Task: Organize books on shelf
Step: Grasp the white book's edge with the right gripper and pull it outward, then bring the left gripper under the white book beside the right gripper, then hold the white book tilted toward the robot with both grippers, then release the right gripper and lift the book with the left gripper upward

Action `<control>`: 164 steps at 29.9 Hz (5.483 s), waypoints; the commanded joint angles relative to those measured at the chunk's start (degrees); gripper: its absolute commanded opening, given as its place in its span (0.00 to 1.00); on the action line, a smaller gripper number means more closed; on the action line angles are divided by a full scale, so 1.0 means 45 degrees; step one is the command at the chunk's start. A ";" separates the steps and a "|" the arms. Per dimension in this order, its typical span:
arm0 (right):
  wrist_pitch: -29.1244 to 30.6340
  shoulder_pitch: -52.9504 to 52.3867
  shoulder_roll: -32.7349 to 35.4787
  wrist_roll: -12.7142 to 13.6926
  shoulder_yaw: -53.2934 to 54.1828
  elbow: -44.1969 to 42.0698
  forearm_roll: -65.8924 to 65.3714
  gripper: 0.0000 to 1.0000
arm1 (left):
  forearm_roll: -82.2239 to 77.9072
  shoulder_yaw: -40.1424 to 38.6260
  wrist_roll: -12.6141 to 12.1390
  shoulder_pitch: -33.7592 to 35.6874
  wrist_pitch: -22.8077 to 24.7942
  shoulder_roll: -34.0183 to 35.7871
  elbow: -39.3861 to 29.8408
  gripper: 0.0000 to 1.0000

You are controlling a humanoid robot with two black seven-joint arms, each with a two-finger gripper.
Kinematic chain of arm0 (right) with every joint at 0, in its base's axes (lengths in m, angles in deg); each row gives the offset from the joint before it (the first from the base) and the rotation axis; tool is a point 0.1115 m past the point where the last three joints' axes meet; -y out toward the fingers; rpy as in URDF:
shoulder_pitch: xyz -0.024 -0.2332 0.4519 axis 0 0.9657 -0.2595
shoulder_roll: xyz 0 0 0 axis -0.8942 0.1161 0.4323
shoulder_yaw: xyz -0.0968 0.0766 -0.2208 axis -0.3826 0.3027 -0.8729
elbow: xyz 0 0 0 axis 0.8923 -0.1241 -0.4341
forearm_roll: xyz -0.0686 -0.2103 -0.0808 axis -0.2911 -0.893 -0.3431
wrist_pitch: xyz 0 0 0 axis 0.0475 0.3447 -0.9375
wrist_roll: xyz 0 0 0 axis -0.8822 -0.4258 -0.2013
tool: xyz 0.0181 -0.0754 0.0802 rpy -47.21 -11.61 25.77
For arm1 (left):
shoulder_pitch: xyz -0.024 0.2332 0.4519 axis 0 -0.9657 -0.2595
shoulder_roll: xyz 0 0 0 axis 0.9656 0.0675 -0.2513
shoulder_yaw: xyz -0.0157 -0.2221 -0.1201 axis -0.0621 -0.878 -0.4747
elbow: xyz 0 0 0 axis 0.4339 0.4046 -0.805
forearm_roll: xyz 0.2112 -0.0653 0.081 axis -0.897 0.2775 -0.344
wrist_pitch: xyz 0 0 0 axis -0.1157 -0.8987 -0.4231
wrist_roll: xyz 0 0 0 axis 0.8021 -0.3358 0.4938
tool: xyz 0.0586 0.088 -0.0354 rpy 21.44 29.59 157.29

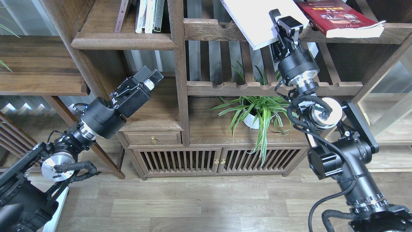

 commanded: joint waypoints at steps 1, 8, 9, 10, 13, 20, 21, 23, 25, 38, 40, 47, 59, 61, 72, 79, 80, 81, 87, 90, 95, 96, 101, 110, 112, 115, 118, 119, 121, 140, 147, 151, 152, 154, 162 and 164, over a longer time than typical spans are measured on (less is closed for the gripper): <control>0.0557 0.0199 0.0001 0.0001 0.0000 -0.0012 0.0077 0.06 | 0.0000 -0.0004 0.0000 -0.0012 0.0000 0.0003 0.0000 0.99; 0.1651 0.0648 -0.0312 0.0001 -0.0019 0.0007 0.0136 0.05 | 0.0136 0.0016 -0.0039 -0.0051 0.0000 -0.0095 0.0273 0.99; 0.1846 0.0688 -0.0389 0.0001 -0.0019 0.0007 0.0136 0.05 | 0.0156 0.0016 -0.0039 -0.0070 0.0000 -0.0114 0.0273 0.99; 0.1983 0.0688 -0.0467 0.0001 -0.0019 0.0007 0.0155 0.05 | 0.0176 0.0016 -0.0059 -0.0070 0.0000 -0.0115 0.0273 0.99; 0.2549 0.0863 -0.0663 0.0020 -0.0097 0.0007 0.0156 0.04 | 0.0642 0.0055 -0.0175 -0.0070 0.0000 -0.0153 0.0293 0.99; 0.4150 0.1488 -0.0722 0.0040 -0.0487 0.0026 0.0175 0.03 | 0.2264 0.0055 -0.1074 -0.0070 0.0000 -0.0330 0.0293 0.99; 0.4423 0.1585 -0.0722 0.0040 -0.0527 0.0027 0.0175 0.03 | 0.2478 0.0055 -0.1074 -0.0070 0.0000 -0.0330 0.0293 0.99; 0.4776 0.1722 -0.0703 0.0040 -0.0644 0.0046 0.0175 0.02 | 0.2907 0.0055 -0.1094 -0.0090 0.0000 -0.0330 0.0273 0.99; 0.5011 0.1781 -0.0722 0.0040 -0.0800 0.0085 0.0175 0.02 | 0.3357 0.0094 -0.1113 -0.0167 0.0000 -0.0330 0.0254 0.99; 0.5648 0.1801 -0.1210 0.0059 -0.2030 0.0144 0.0155 0.02 | 0.4824 0.0133 -0.1777 -0.0226 0.0000 -0.0329 0.0058 0.99; 0.5648 0.1782 -0.1210 0.0059 -0.2090 0.0144 0.0155 0.02 | 0.4863 0.0133 -0.1856 -0.0207 0.0000 -0.0330 0.0058 0.99; 0.5648 0.1782 -0.1210 0.0118 -0.2655 0.0163 0.0155 0.02 | 0.4902 0.0113 -0.1856 -0.0187 0.0000 -0.0603 0.0039 0.98; 0.5648 0.1782 -0.1210 0.0157 -0.3593 0.0163 0.0116 0.02 | 0.4902 0.0114 -0.1856 -0.0168 0.0000 -0.0681 -0.0039 0.98; 0.5648 0.1782 -0.1210 0.0176 -0.3613 0.0163 0.0097 0.02 | 0.4902 0.0113 -0.1856 -0.0168 0.0000 -0.0681 -0.0078 0.98; 0.5648 0.1782 -0.1210 0.0196 -0.4276 0.0163 0.0038 0.02 | 0.4902 0.0133 -0.1875 -0.0109 0.0000 -0.0955 -0.0117 0.98; 0.5648 0.1860 -0.1210 0.0216 -0.4823 0.0163 -0.0001 0.02 | 0.4902 0.0133 -0.1856 -0.0109 0.0000 -0.0955 -0.0117 0.98; 0.5648 0.1860 -0.1210 0.0216 -0.4921 0.0163 -0.0001 0.02 | 0.4902 0.0133 -0.1856 -0.0109 0.0000 -0.0935 -0.0117 0.98; 0.5648 0.1840 -0.1210 0.0216 -0.4999 0.0163 -0.0001 0.02 | 0.4902 0.0133 -0.1856 -0.0109 0.0000 -0.0954 -0.0117 0.98; 0.5648 0.1840 -0.1210 0.0216 -0.5273 0.0163 -0.0313 0.02 | 0.4902 0.0133 -0.1856 -0.0070 0.0000 -0.0955 -0.0117 0.98; 0.5648 0.1879 -0.1210 0.0216 -0.5448 0.0163 -0.0430 0.02 | 0.4902 0.0133 -0.1856 -0.0070 0.0000 -0.0955 -0.0117 0.98; 0.5648 0.1899 -0.1210 0.0216 -0.5664 0.0163 -0.0528 0.02 | 0.4902 0.0133 -0.1856 -0.0070 0.0000 -0.0955 -0.0117 0.98; 0.5648 0.1899 -0.1210 0.0216 -0.5664 0.0163 -0.0528 0.02 | 0.4902 0.0133 -0.1856 -0.0070 0.0000 -0.0955 -0.0117 0.98; 0.5648 0.1899 -0.1210 0.0216 -0.5937 0.0163 -0.0548 0.02 | 0.4902 0.0133 -0.1856 -0.0070 0.0000 -0.1013 -0.0117 0.96; 0.5648 0.1801 -0.1210 0.0216 -0.5976 0.0144 -0.0548 0.02 | 0.4863 0.0114 -0.1856 -0.0051 0.0000 -0.1072 -0.0098 0.83; 0.5648 0.1801 -0.1210 0.0216 -0.5976 0.0144 -0.0548 0.03 | 0.4863 0.0036 -0.1856 -0.0051 0.0000 -0.1072 -0.0098 0.77; 0.5648 0.1801 -0.1210 0.0216 -0.5976 0.0163 -0.0548 0.03 | 0.4863 0.0016 -0.1856 -0.0051 0.0000 -0.1072 -0.0078 0.70; 0.5648 0.1782 -0.1210 0.0216 -0.5976 0.0163 -0.0548 0.03 | 0.4863 0.0035 -0.1856 -0.0051 0.0000 -0.1072 -0.0078 0.65; 0.5648 0.1782 -0.1210 0.0216 -0.5976 0.0163 -0.0548 0.03 | 0.4863 0.0016 -0.1817 -0.0051 0.0000 -0.1091 -0.0078 0.60; 0.5648 0.1782 -0.1210 0.0216 -0.5976 0.0163 -0.0548 0.03 | 0.4863 -0.0004 -0.1758 -0.0051 0.0000 -0.1091 -0.0078 0.53; 0.5648 0.1586 -0.1210 0.0216 -0.5937 0.0144 -0.0548 0.03 | 0.4902 -0.0024 -0.1660 -0.0148 0.0000 -0.1111 -0.0078 0.07; 0.5648 0.1528 -0.1210 0.0196 -0.5898 0.0163 -0.0548 0.04 | 0.4902 0.0035 -0.1660 -0.0148 0.0000 -0.1130 -0.0078 0.03; 0.5648 0.1528 -0.1210 0.0196 -0.5879 0.0144 -0.0548 0.05 | 0.4902 -0.0004 -0.1660 -0.0129 0.0000 -0.1130 -0.0078 0.03; 0.5648 0.1528 -0.1210 0.0196 -0.5879 0.0144 -0.0548 0.06 | 0.4902 -0.0004 -0.1660 -0.0129 0.0000 -0.1130 -0.0078 0.03; 0.5648 0.1547 -0.1210 0.0196 -0.5859 0.0144 -0.0548 0.11 | 0.4902 -0.0023 -0.1660 -0.0129 0.0000 -0.1130 -0.0078 0.03; 0.5648 0.1528 -0.1210 0.0176 -0.5820 0.0124 -0.0548 0.44 | 0.4902 -0.0043 -0.1660 -0.0090 0.0000 -0.1130 -0.0039 0.03; 0.5599 0.1528 -0.1210 0.0176 -0.5801 0.0124 -0.0548 0.50 | 0.4883 -0.0062 -0.1660 -0.0090 0.0000 -0.1130 -0.0039 0.04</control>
